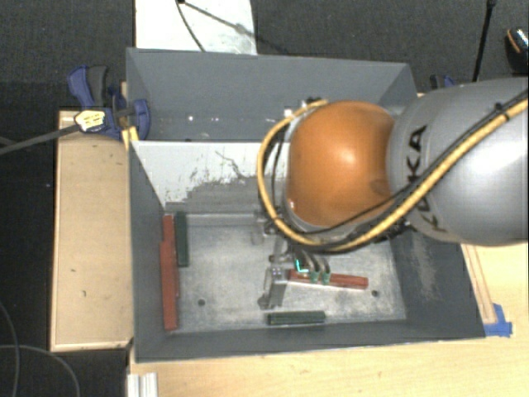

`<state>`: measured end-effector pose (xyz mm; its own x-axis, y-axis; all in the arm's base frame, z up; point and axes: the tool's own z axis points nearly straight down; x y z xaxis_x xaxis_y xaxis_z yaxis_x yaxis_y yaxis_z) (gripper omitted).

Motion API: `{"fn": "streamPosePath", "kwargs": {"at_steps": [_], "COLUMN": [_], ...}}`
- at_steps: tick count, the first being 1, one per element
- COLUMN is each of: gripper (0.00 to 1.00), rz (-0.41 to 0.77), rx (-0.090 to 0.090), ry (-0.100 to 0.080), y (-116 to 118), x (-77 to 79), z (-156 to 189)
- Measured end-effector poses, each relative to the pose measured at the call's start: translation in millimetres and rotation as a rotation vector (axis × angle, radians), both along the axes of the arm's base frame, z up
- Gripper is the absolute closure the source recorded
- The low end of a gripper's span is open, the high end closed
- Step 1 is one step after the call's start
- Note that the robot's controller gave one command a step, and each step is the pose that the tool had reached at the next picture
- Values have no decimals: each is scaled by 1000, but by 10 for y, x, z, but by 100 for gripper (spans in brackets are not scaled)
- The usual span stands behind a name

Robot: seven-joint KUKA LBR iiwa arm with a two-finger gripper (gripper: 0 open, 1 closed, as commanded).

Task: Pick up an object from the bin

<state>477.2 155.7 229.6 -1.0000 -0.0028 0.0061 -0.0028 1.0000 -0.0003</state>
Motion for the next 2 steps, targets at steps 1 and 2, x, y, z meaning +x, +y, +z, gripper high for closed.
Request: {"fn": "streamPosePath", "kwargs": {"at_steps": [1, 2], "gripper": [0, 0], "rz": [51, 179], "rx": [2, -3], "ry": [-11, -13], "y": [-771, -1681], "x": [15, 399], "z": [-1615, -1280]}}
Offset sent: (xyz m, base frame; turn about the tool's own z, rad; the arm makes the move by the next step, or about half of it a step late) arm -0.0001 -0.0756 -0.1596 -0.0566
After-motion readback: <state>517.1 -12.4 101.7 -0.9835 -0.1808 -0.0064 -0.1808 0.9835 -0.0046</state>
